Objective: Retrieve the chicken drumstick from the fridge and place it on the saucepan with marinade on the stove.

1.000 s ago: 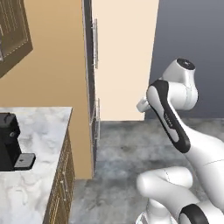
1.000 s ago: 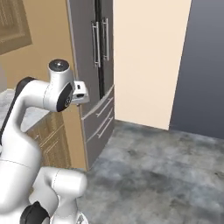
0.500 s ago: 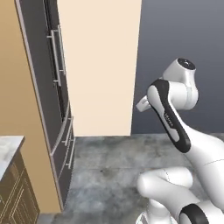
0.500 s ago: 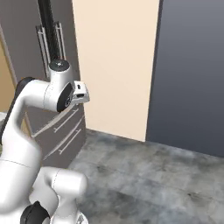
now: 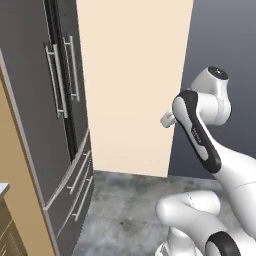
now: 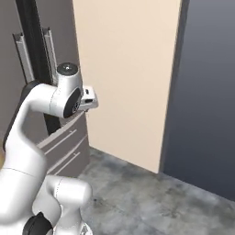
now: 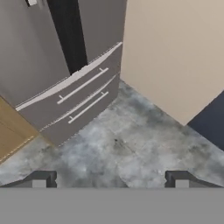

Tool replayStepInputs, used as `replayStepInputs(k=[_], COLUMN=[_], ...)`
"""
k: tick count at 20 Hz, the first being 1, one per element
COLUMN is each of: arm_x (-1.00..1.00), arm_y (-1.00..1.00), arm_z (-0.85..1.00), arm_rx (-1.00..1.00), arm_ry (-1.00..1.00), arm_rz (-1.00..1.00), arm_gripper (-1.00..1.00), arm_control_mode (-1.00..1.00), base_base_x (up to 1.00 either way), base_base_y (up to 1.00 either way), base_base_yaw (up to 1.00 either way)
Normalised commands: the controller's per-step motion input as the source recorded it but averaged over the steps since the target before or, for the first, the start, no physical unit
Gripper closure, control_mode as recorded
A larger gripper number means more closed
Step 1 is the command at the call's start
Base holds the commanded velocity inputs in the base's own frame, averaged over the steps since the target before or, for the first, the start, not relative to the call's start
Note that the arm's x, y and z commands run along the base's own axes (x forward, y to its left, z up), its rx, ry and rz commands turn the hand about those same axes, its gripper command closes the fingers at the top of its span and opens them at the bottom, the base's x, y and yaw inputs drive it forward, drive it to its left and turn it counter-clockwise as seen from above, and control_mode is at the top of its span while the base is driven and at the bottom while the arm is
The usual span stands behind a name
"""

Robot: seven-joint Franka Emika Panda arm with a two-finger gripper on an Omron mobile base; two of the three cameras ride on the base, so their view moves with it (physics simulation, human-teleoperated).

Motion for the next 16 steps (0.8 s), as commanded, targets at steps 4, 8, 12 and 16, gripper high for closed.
replayStepInputs(k=[4,8,12,16], arm_x=[0.0,0.0,0.0,0.0], arm_y=[0.0,0.0,0.0,0.0], arm_z=[0.0,0.0,0.0,0.0], arm_rx=[0.0,0.0,0.0,0.0], arm_ry=[0.0,0.0,0.0,0.0], arm_rz=[0.0,0.0,0.0,0.0], arm_gripper=[-1.0,-1.0,-1.0,-1.0], arm_control_mode=[1.0,1.0,1.0,1.0], base_base_x=[0.44,0.18,0.0,0.0], base_base_y=[-0.73,-0.8,-0.82,-0.76], base_base_yaw=[0.5,0.51,0.54,0.56])
